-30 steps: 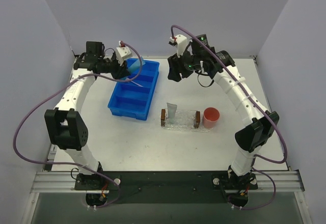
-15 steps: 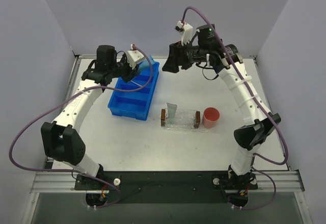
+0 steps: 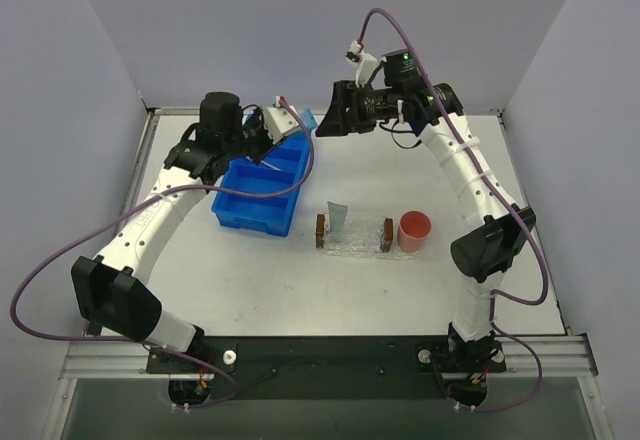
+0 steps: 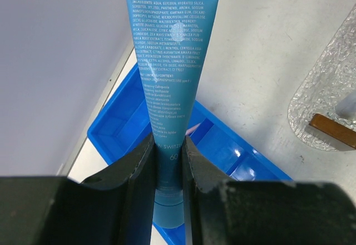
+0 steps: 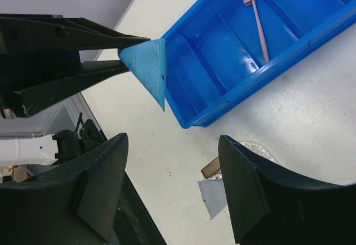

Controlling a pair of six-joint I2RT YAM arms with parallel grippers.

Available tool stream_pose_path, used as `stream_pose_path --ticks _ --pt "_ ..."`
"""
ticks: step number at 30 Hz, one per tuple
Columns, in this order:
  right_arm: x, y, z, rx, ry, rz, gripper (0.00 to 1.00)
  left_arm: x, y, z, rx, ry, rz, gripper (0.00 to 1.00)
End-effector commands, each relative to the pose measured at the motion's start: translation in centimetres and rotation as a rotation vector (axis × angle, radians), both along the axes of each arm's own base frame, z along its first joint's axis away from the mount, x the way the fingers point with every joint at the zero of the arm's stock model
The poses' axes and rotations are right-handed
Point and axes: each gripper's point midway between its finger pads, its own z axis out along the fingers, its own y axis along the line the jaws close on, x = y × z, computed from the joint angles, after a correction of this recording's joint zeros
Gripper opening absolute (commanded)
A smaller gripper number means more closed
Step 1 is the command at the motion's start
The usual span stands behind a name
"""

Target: Prepare toiletry sets of a toothbrush and toothpaste on the tray

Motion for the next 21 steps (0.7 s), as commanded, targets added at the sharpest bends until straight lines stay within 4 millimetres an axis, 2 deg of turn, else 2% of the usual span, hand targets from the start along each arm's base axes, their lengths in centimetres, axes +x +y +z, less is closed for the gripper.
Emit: stream_pose_path --ticks 1,5,21 --pt "-0.4 0.9 3.2 0.095 -0.039 0.038 0.60 -0.6 -0.3 2.4 0.023 -0.101 -0.016 0.04" --pt "-0.6 1.1 3.4 0.110 -0.034 0.052 0.60 -1.0 -0.9 2.3 0.040 -0.107 -0.037 0.04" --pt "-0.5 1.9 1.9 0.130 0.031 0.081 0.53 -1.4 -2.4 3.0 0.053 -0.119 -0.066 0.04"
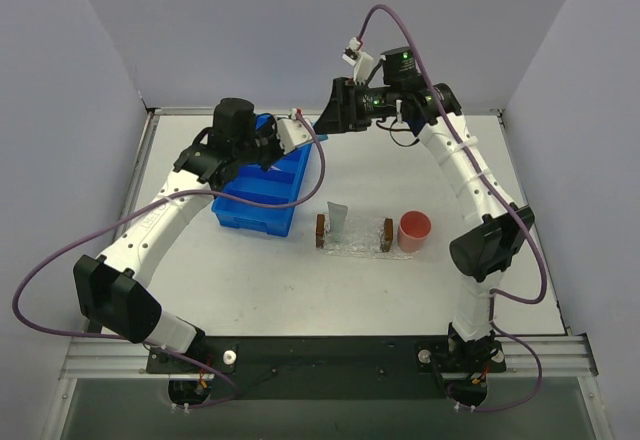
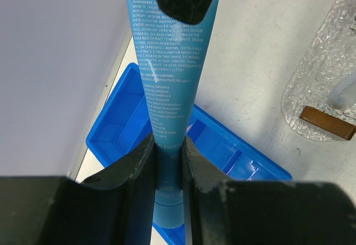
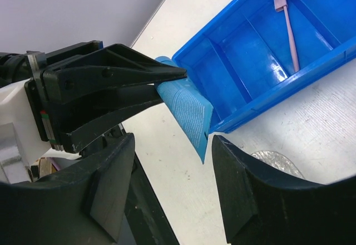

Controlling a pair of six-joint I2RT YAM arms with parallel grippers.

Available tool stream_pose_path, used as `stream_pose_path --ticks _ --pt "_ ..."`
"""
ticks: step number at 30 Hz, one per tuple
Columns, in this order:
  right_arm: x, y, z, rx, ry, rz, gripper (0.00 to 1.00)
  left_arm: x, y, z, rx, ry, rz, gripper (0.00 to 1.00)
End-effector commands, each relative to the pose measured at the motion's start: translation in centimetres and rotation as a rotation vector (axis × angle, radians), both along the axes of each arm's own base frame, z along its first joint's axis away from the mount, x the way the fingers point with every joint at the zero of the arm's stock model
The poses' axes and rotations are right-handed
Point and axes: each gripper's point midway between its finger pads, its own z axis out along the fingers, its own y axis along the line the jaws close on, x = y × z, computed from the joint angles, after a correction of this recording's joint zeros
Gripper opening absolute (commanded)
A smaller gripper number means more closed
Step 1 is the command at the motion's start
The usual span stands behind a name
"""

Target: Prepare toiletry sets of a toothbrush and toothpaste on the tray

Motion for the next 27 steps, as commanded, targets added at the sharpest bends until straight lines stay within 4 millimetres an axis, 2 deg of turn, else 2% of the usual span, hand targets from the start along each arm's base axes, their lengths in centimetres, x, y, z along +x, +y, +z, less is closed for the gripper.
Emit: stream_pose_path --ticks 1,9,20,27 --pt "0.3 0.7 0.4 0.042 -0.001 0.032 0.51 0.2 -0.6 3.9 -0.036 -0.091 -0.010 0.04" --pt "0.2 0.9 -0.2 0.044 0.019 0.046 0.48 0.1 -1.1 4.2 -0.043 -0.088 -0.017 0.04" --pt "0.1 1.3 -0.5 0.060 0.037 0.067 0.38 0.1 -1.2 4.6 -0.055 -0.086 -0.014 0.04" --pt "0.0 1.3 -1.1 0.057 0.054 0.072 0.37 0.1 -1.4 4.9 -0.071 -0.081 -0.015 0.04"
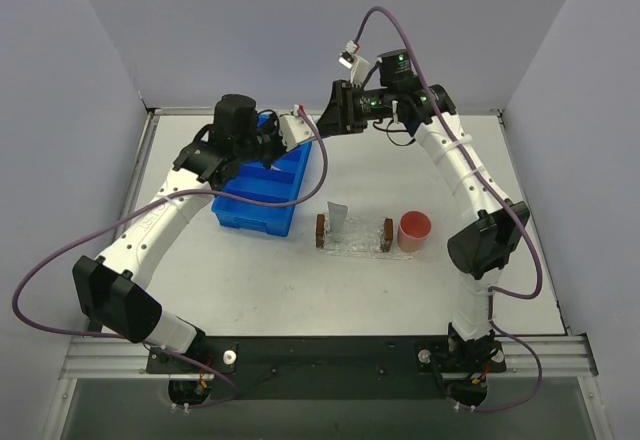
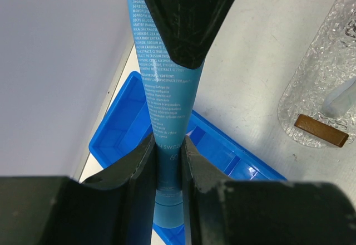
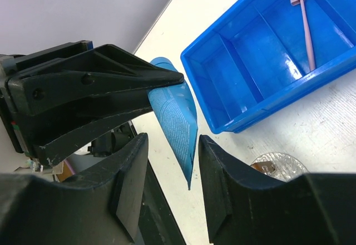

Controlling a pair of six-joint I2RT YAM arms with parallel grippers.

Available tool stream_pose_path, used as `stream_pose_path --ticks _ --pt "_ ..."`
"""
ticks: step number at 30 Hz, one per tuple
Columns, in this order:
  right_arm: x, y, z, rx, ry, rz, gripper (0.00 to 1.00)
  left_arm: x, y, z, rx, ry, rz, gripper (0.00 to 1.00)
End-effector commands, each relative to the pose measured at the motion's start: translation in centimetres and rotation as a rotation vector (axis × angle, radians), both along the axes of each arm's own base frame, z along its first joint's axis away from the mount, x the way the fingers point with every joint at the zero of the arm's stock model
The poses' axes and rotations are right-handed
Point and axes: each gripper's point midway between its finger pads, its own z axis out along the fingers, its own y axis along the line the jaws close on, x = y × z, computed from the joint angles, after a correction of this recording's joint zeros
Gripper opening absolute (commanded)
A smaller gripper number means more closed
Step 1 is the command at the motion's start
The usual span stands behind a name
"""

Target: Prepare toiletry sets of a toothbrush and toothpaste on the tray

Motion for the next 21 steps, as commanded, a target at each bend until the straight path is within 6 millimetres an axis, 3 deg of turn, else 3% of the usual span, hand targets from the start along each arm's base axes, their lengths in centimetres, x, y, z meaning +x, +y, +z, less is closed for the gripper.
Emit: stream_pose_path --ticks 1,14,21 --pt "-0.10 0.54 -0.28 0.025 0.014 0.032 0.37 0.44 -0.65 3.66 -0.060 -0.072 -0.002 0.04" --pt "0.04 0.65 -0.19 0.030 0.015 0.030 0.36 -0.13 -1.14 3.80 -0.069 -0.060 -0.019 0.04" --pt "0.20 0.76 -0.17 0.035 0.014 0.030 0.31 -0.34 -1.21 3.58 -0.063 -0.055 -0.029 0.04"
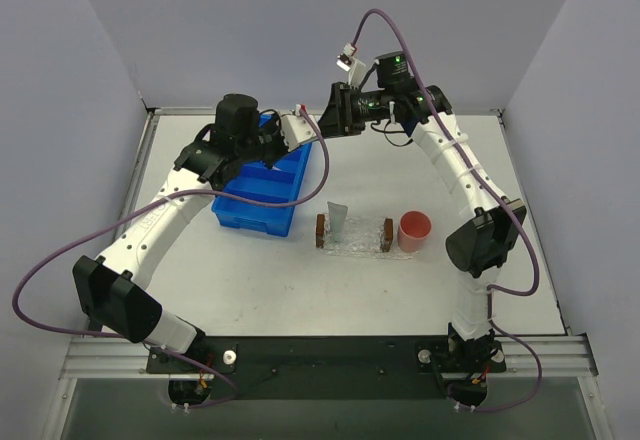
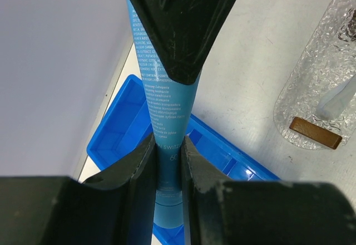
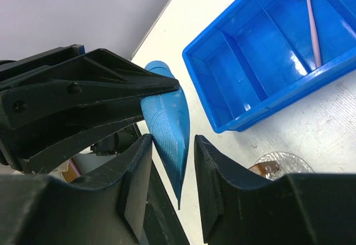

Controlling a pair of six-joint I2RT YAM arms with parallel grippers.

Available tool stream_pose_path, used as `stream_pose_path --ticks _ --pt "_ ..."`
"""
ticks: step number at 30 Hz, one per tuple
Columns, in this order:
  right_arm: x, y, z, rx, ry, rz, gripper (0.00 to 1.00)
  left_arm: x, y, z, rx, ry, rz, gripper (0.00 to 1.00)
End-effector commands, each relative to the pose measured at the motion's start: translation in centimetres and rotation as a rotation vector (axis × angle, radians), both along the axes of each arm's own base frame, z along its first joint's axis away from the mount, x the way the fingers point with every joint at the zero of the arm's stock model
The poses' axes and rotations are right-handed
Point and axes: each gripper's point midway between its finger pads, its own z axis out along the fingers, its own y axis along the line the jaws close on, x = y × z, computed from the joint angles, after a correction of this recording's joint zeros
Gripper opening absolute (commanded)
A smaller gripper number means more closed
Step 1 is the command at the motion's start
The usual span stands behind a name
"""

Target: Prepare toiletry sets of a toothbrush and toothpaste on the tray

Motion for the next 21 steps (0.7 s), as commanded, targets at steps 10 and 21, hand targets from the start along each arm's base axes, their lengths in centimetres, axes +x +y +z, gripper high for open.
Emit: stream_pose_path --ticks 10,21 --pt "-0.04 0.57 0.79 0.038 -0.012 0.023 0.00 -0.25 -0.94 3.03 -0.054 -0.051 -0.025 0.07" --pt "0.02 -0.02 1.15 0.028 -0.027 -0.001 0.00 -0.17 -1.08 2.72 -0.067 -0.033 -0.011 0.47"
